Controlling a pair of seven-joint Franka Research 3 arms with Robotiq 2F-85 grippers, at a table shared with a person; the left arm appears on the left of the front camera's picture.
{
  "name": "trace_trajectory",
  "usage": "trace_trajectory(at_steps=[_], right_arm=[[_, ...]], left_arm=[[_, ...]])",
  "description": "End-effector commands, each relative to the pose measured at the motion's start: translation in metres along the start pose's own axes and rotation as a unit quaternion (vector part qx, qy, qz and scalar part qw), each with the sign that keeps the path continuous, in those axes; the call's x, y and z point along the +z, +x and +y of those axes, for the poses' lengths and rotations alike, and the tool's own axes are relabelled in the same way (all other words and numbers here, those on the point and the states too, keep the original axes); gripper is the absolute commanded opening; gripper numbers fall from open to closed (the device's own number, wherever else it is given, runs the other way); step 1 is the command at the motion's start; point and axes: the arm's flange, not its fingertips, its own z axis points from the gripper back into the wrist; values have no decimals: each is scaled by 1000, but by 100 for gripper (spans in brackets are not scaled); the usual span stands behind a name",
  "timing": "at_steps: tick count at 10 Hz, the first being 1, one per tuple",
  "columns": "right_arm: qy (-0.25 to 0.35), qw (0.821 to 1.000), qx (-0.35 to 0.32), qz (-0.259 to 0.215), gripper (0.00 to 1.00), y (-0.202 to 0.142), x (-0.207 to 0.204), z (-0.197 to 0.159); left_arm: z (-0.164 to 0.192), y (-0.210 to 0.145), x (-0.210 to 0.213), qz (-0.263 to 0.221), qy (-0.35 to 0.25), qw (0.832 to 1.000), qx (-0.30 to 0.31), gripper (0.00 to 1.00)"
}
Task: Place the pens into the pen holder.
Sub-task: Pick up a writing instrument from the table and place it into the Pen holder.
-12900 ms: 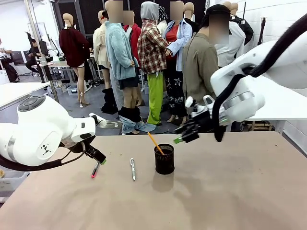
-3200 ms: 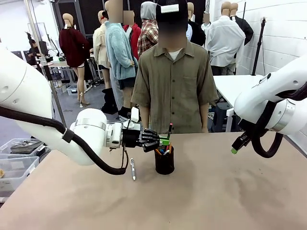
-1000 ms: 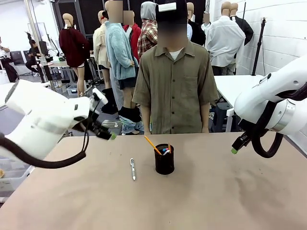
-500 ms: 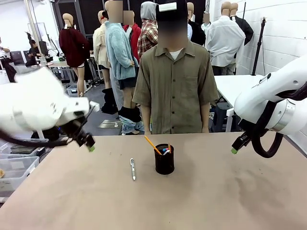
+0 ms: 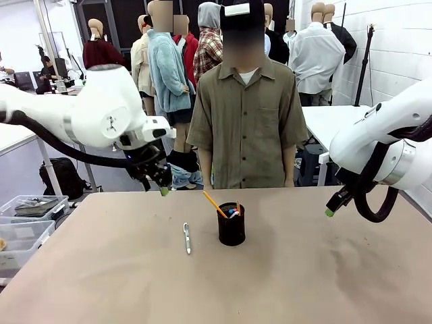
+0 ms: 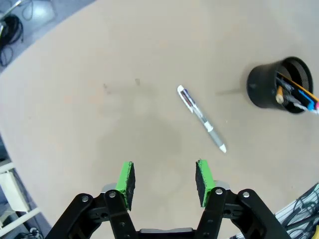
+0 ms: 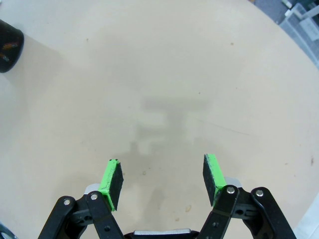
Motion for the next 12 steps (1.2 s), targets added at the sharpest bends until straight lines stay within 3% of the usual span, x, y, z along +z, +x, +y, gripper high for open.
trace_trajectory(at_steps=[1, 2, 3, 4, 5, 6, 9, 12], right_arm=[[4, 1000, 3, -11, 81, -5, -3, -2], [4, 1000, 3, -11, 81, -5, -3, -2], [4, 1000, 3, -11, 81, -5, -3, -2], [4, 1000, 3, -11, 81, -5, -3, -2], [4, 1000, 3, -11, 81, -5, -3, -2], [4, 1000, 3, -11, 81, -5, -3, -2], [4, 1000, 3, -11, 81, -5, -3, -2], [4, 1000, 3, -11, 81, -5, -3, -2]], left_arm=[[-22, 18, -32, 17, 6, 999, 40, 65], [0, 0, 0, 0, 0, 1000, 0, 65], [0, 0, 0, 0, 0, 1000, 0, 65], [-12, 4, -31, 15, -6, 1000, 18, 65], [-28, 8, -44, 38, -3, 997, 72, 65], [-41, 15, -51, 28, -8, 995, 90, 65], [-67, 33, -90, 85, 24, 983, 163, 65], [-68, 23, -108, 96, 25, 974, 201, 65]])
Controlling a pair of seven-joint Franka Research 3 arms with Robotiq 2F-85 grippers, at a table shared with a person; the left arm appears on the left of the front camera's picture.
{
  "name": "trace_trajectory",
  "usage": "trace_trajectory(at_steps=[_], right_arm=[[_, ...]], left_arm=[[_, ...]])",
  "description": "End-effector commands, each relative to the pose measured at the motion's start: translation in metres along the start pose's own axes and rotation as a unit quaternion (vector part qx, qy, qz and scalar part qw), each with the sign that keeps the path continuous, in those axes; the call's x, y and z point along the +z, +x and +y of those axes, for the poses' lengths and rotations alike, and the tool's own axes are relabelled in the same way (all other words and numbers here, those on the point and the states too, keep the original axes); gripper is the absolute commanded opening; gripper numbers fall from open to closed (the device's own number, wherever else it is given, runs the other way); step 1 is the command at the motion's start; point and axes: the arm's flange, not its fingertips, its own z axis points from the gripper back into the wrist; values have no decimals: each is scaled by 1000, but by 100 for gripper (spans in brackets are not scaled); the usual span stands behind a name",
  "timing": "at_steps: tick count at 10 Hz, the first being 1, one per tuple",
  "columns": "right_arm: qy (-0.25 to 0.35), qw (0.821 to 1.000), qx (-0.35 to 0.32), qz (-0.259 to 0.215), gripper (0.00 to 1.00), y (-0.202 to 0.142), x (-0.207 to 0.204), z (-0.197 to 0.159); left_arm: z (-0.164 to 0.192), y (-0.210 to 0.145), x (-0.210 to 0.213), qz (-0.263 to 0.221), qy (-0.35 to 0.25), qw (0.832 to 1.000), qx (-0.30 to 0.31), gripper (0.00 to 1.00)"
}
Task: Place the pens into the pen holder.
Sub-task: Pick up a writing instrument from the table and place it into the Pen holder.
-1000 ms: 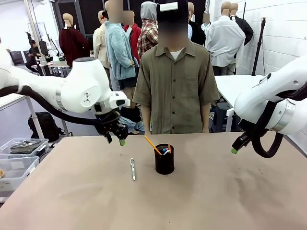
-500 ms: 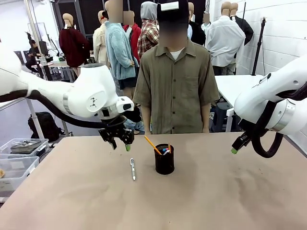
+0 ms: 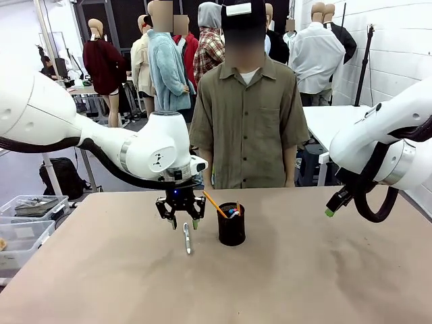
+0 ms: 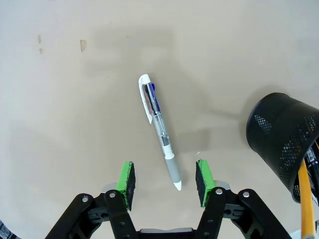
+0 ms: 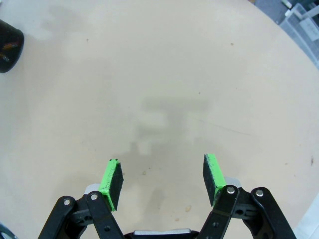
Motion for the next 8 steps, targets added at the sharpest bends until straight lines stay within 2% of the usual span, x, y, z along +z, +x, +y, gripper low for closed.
trace_trajectory(at_steps=[1, 5, 8], right_arm=[[4, 1000, 3, -11, 81, -5, -3, -2], [4, 1000, 3, -11, 81, -5, -3, -2], [4, 1000, 3, -11, 81, -5, -3, -2]], left_arm=[[2, 2, -2, 0, 8, 999, 31, 65], [15, -1, -27, -12, -27, 998, 49, 65], [11, 6, -39, -2, -29, 999, 45, 65]])
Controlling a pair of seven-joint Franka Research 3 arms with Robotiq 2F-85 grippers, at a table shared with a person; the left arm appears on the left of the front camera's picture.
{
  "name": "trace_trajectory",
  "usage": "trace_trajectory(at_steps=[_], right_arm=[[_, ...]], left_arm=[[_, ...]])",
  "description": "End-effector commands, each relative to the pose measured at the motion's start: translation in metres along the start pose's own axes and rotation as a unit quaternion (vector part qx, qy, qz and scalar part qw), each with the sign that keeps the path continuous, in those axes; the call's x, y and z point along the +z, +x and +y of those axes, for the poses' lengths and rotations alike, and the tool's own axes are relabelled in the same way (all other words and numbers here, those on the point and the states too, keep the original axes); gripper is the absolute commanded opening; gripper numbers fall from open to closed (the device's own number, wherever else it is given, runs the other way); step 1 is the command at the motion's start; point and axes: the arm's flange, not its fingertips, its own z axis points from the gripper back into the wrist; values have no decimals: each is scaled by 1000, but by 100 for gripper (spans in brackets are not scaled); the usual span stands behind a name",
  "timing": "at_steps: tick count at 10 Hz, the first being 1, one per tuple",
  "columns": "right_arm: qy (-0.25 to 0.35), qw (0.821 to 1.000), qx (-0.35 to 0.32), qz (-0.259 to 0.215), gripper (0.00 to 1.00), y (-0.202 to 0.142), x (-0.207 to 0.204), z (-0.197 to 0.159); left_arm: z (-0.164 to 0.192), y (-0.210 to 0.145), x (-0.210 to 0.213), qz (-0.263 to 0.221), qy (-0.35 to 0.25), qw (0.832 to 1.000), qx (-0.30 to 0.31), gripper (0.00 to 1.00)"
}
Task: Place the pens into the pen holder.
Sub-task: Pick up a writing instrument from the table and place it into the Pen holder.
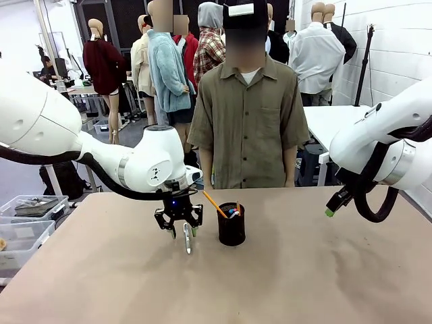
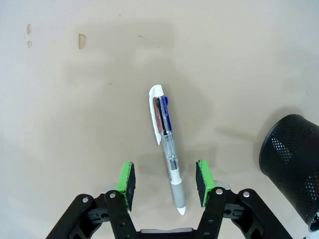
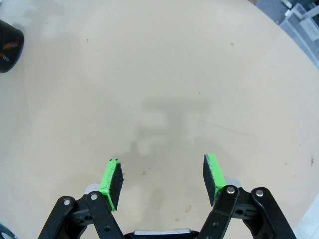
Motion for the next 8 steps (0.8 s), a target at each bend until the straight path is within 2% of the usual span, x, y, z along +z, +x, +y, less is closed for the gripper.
trace_trajectory(at_steps=[1, 3, 4, 7, 8], right_arm=[[4, 1000, 3, -11, 81, -5, -3, -2], [4, 1000, 3, -11, 81, -5, -3, -2], [4, 1000, 3, -11, 81, -5, -3, -2], [4, 1000, 3, -11, 81, -5, -3, -2], [4, 1000, 3, -11, 81, -5, -3, -2]], left_arm=[[-4, 7, -6, 3, -4, 1000, 7, 65], [-5, 9, -10, 20, 10, 1000, -2, 65], [-5, 10, -13, 21, 20, 999, -14, 59], [-4, 8, -10, 12, 23, 1000, -11, 2], [-4, 9, -12, 18, 21, 1000, -12, 0]])
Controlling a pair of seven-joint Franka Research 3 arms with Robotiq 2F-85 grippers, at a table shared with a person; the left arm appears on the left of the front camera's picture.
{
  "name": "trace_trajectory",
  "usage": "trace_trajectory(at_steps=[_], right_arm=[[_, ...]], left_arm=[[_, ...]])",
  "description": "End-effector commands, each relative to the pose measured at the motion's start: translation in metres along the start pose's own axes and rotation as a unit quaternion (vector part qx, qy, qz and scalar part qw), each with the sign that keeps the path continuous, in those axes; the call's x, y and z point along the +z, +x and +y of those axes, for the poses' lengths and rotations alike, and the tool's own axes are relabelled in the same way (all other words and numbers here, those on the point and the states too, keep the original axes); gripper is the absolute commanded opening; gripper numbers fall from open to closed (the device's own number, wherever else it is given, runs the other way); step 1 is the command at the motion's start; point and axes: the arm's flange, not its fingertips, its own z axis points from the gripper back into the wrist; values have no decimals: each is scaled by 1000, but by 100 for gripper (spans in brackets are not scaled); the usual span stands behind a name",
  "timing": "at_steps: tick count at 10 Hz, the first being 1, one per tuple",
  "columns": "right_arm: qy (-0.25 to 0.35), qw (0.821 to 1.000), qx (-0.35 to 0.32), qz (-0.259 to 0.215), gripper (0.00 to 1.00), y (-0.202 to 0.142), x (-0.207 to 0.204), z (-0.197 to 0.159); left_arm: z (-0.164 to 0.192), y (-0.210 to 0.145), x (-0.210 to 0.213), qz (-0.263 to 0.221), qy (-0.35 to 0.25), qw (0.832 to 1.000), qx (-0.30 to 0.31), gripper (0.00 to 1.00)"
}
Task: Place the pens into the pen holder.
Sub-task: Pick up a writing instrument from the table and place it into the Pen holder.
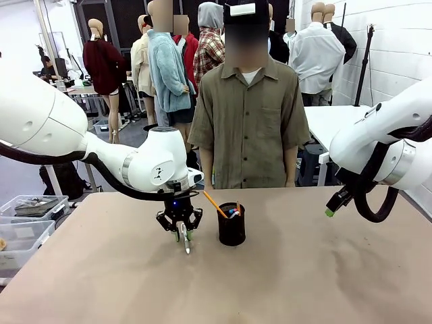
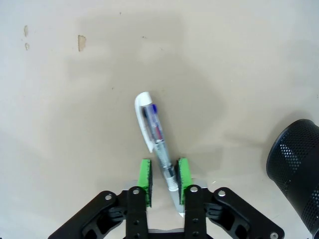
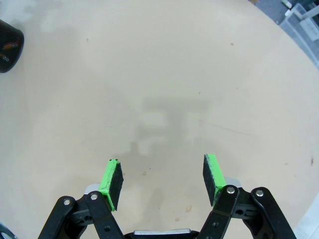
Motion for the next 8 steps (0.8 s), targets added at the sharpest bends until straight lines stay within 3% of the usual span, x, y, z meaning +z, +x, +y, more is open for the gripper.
trace_trajectory(at_steps=[1, 4, 6, 8], right_arm=[[4, 1000, 3, -11, 81, -5, -3, -2], [4, 1000, 3, -11, 81, -5, -3, -2], [4, 1000, 3, -11, 81, -5, -3, -2], [4, 1000, 3, -11, 81, -5, -3, -2]], left_arm=[[-4, 2, -5, 3, 5, 1000, -11, 0], [-3, 1, -4, -16, -3, 999, -32, 0], [13, -7, 3, -66, -30, 996, -44, 0], [42, -26, 20, -150, -51, 986, -59, 0]])
